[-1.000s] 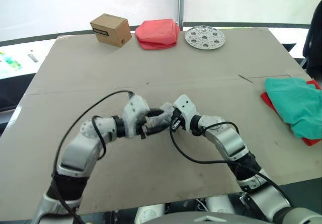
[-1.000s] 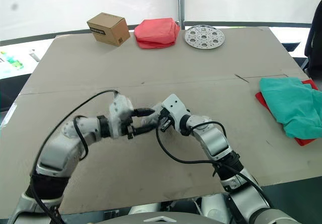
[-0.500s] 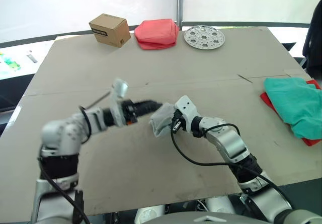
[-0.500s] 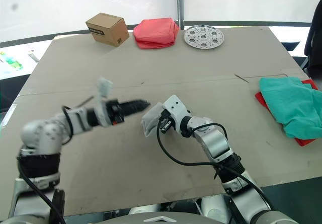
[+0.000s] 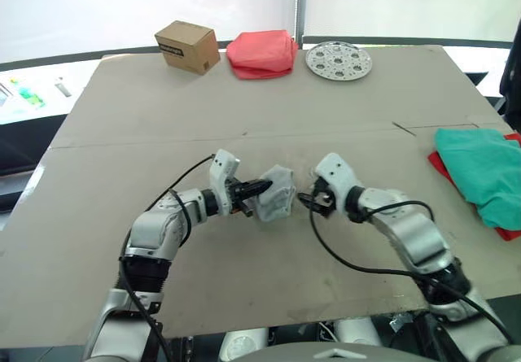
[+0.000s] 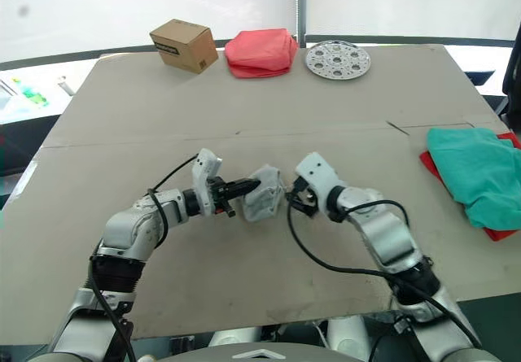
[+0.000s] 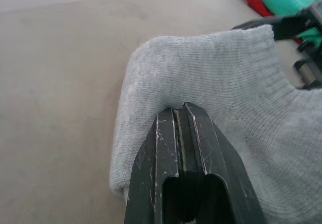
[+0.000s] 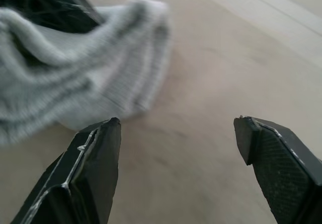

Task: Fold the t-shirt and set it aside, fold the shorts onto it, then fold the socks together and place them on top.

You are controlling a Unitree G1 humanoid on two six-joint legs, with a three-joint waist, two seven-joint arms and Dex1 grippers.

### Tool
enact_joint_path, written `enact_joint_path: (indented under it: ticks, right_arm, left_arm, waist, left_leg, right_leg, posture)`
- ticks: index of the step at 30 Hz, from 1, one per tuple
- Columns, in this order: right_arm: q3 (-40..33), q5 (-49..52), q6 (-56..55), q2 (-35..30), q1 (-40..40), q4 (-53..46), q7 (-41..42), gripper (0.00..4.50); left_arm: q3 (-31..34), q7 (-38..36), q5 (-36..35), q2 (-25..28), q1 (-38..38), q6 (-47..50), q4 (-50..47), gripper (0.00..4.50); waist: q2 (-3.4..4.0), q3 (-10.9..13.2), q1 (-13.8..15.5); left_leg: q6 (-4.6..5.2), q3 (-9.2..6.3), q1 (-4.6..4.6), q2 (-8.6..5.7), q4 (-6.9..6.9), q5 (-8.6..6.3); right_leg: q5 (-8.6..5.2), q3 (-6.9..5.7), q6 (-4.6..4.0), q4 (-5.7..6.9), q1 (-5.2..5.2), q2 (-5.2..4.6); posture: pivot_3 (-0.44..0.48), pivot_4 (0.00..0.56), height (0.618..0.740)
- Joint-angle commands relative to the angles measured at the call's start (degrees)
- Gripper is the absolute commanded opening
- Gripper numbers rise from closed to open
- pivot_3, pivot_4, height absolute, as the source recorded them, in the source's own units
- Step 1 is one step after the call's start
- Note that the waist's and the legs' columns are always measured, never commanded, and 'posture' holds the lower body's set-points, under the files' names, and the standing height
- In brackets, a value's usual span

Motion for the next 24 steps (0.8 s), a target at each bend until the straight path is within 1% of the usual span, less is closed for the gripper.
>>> enact_joint_path:
  ticks: [1, 3, 4, 6, 7, 9, 11, 13, 14, 15, 16, 17, 18, 19, 20, 21, 22, 24]
  right_arm:
    - [-8.79, 10.46, 9.19, 3.3, 0.03, -11.88, 1.33, 4.46]
    - [-11.43, 13.14, 11.64, 6.37, -1.28, -12.62, -0.42, 4.46]
    - [-11.37, 13.41, 11.71, 8.11, -2.6, -11.33, -1.61, 4.46]
    - [-10.22, 12.85, 11.0, 9.96, -4.47, -8.7, -3.38, 4.46]
    - [-9.0, 12.2, 9.66, 11.33, -5.68, -5.7, -4.17, 4.46]
    - [-6.28, 10.33, 5.82, 13.29, -8.06, 1.83, -5.04, 4.46]
    - [-4.26, 8.41, 1.54, 14.6, -10.71, 10.03, -5.27, 4.46]
    - [-1.45, 6.65, -1.9, 13.81, -12.97, 16.25, -3.45, 4.5]
    - [-0.61, 6.45, -3.23, 13.24, -13.52, 18.32, -2.12, 4.5]
    - [0.1, 6.54, -4.26, 13.15, -14.07, 20.61, -0.74, 4.5]
    - [1.44, 6.16, -5.52, 12.94, -14.64, 23.1, 0.73, 4.5]
    - [2.58, 5.7, -6.78, 12.2, -14.89, 25.2, 2.35, 4.5]
    - [3.87, 5.11, -7.84, 11.36, -15.05, 27.04, 3.95, 4.5]
    - [5.35, 4.52, -8.88, 10.28, -15.06, 28.43, 5.89, 4.5]
    - [7.45, 3.31, -11.26, 8.92, -15.03, 29.85, 8.24, 4.5]
    - [8.72, 2.68, -13.34, 7.59, -14.8, 30.68, 10.43, 4.5]
    - [9.39, 3.09, -14.18, 6.81, -14.82, 30.99, 12.87, 4.5]
    - [10.46, 3.92, -15.29, 5.85, -15.01, 30.81, 16.98, 4.5]
  left_arm:
    - [-3.4, 0.75, 5.54, -0.19, 1.82, -3.81, 0.5, 0.0]
    - [-3.04, 0.83, 6.63, -0.41, 2.52, -6.26, 0.38, 0.0]
    - [-2.1, 0.72, 7.19, -0.35, 3.27, -9.19, -0.03, 0.0]
    - [0.28, 1.12, 6.7, -0.75, 4.08, -11.77, -0.92, 0.0]
    - [2.85, 0.48, 3.93, -0.59, 4.85, -11.25, -3.09, 0.0]
    - [7.35, -1.22, -0.7, 1.4, 7.12, -9.5, -8.51, 0.0]
    - [10.88, -3.73, -3.38, 4.9, 10.38, -8.68, -14.05, 0.0]
    - [13.8, -6.0, -6.28, 8.65, 13.95, -6.42, -18.93, 0.67]
    - [14.61, -6.32, -6.85, 9.94, 15.48, -5.9, -20.97, 0.87]
    - [16.17, -6.47, -8.28, 11.16, 17.11, -4.74, -22.83, 1.27]
    - [18.1, -6.88, -9.76, 12.37, 18.88, -3.66, -24.42, 1.81]
    - [19.42, -7.06, -10.71, 13.21, 20.6, -3.03, -26.27, 2.19]
    - [20.55, -7.72, -11.27, 14.19, 22.44, -2.84, -27.84, 2.75]
    - [21.53, -8.24, -12.03, 14.93, 24.11, -2.43, -29.16, 3.06]
    - [22.7, -8.87, -12.6, 15.59, 25.97, -2.39, -30.25, 3.5]
    - [23.21, -8.95, -13.18, 15.93, 27.44, -2.09, -31.53, 4.1]
    - [23.71, -9.33, -13.41, 16.33, 28.88, -2.07, -32.34, 4.44]
    - [24.24, -9.87, -12.99, 16.72, 30.83, -2.89, -32.98, 4.44]
  waist:
    - [0.07, -0.05, -0.1]
    - [0.09, -0.07, -0.17]
    - [0.11, -0.07, -0.2]
    - [0.14, -0.05, -0.23]
    - [0.13, -0.05, -0.23]
    - [0.1, -0.03, -0.59]
    - [0.05, -0.03, -1.13]
    - [0.08, -0.01, -1.79]
    - [0.1, -0.01, -1.92]
    - [0.12, 0.0, -1.85]
    - [0.11, 0.0, -1.93]
    - [0.12, 0.0, -1.91]
    - [0.13, 0.01, -1.97]
    - [0.15, 0.02, -2.0]
    - [0.19, 0.05, -2.01]
    - [0.25, 0.08, -1.92]
    - [0.31, 0.12, -1.82]
    - [0.33, 0.12, -1.74]
  left_leg:
    - [0.07, 0.0, 0.01, 0.0, -0.01, -0.04]
    - [0.31, -0.02, 0.03, 0.02, -0.02, -0.18]
    - [0.33, -0.02, 0.03, 0.02, -0.02, -0.2]
    - [0.35, -0.02, 0.02, 0.02, -0.02, -0.21]
    - [0.36, -0.02, 0.01, 0.02, -0.02, -0.21]
    - [0.36, -0.03, -0.04, 0.02, -0.03, -0.21]
    - [0.43, -0.06, -0.21, 0.04, -0.05, -0.11]
    - [0.28, -0.06, -0.48, 0.06, -0.06, 0.13]
    - [0.28, -0.06, -0.53, 0.06, -0.06, 0.15]
    - [0.28, -0.06, -0.53, 0.06, -0.04, 0.16]
    - [0.28, -0.06, -0.54, 0.05, -0.04, 0.16]
    - [0.28, -0.06, -0.54, 0.05, -0.03, 0.16]
    - [0.28, -0.06, -0.53, 0.05, -0.03, 0.16]
    - [0.28, -0.06, -0.53, 0.05, -0.03, 0.16]
    - [0.29, -0.06, -0.53, 0.05, -0.03, 0.15]
    - [0.29, -0.06, -0.53, 0.05, -0.02, 0.15]
    - [0.29, -0.06, -0.49, 0.05, -0.03, 0.15]
    - [0.25, -0.09, -0.48, 0.05, -0.03, 0.13]
  right_leg:
    - [0.0, 0.0, 0.01, -0.01, 0.0, -0.01]
    - [0.01, 0.0, 0.01, -0.01, 0.0, -0.01]
    - [0.0, -0.01, 0.02, -0.01, 0.0, -0.01]
    - [0.0, -0.02, 0.02, -0.01, -0.01, -0.02]
    - [0.0, -0.04, 0.01, -0.03, -0.02, -0.03]
    - [0.01, -0.07, 0.0, -0.04, -0.08, -0.03]
    - [0.01, -0.15, -0.01, -0.01, -0.27, -0.01]
    - [0.03, -0.17, -0.04, 0.04, -0.46, 0.05]
    - [0.04, -0.19, -0.04, 0.04, -0.47, 0.06]
    - [0.04, -0.19, -0.04, 0.02, -0.45, 0.07]
    - [0.03, -0.21, -0.04, -0.03, -0.42, 0.08]
    - [0.03, -0.21, -0.03, -0.05, -0.41, 0.09]
    - [0.03, -0.21, -0.02, -0.08, -0.39, 0.09]
    - [0.03, -0.21, -0.01, -0.09, -0.4, 0.1]
    - [0.03, -0.21, -0.01, -0.09, -0.4, 0.11]
    - [0.02, -0.21, 0.0, -0.09, -0.41, 0.11]
    - [0.01, -0.21, 0.01, -0.1, -0.4, 0.11]
    - [-0.1, -0.22, 0.17, -0.12, -0.4, 0.13]
  posture:
    - [0.0, 0.15, 0.736]
    - [0.0, 0.15, 0.736]
    - [0.0, 0.15, 0.736]
    - [0.0, 0.15, 0.736]
    - [0.0, 0.15, 0.736]
    - [0.0, 0.15, 0.736]
    - [0.0, 0.15, 0.736]
    - [0.0, 0.15, 0.736]
    - [0.0, 0.15, 0.736]
    - [0.0, 0.15, 0.736]
    - [0.0, 0.15, 0.736]
    - [0.0, 0.15, 0.736]
    - [0.0, 0.15, 0.736]
    - [0.0, 0.15, 0.736]
    - [0.0, 0.15, 0.736]
    - [0.0, 0.15, 0.736]
    - [0.0, 0.15, 0.736]
    - [0.0, 0.15, 0.736]
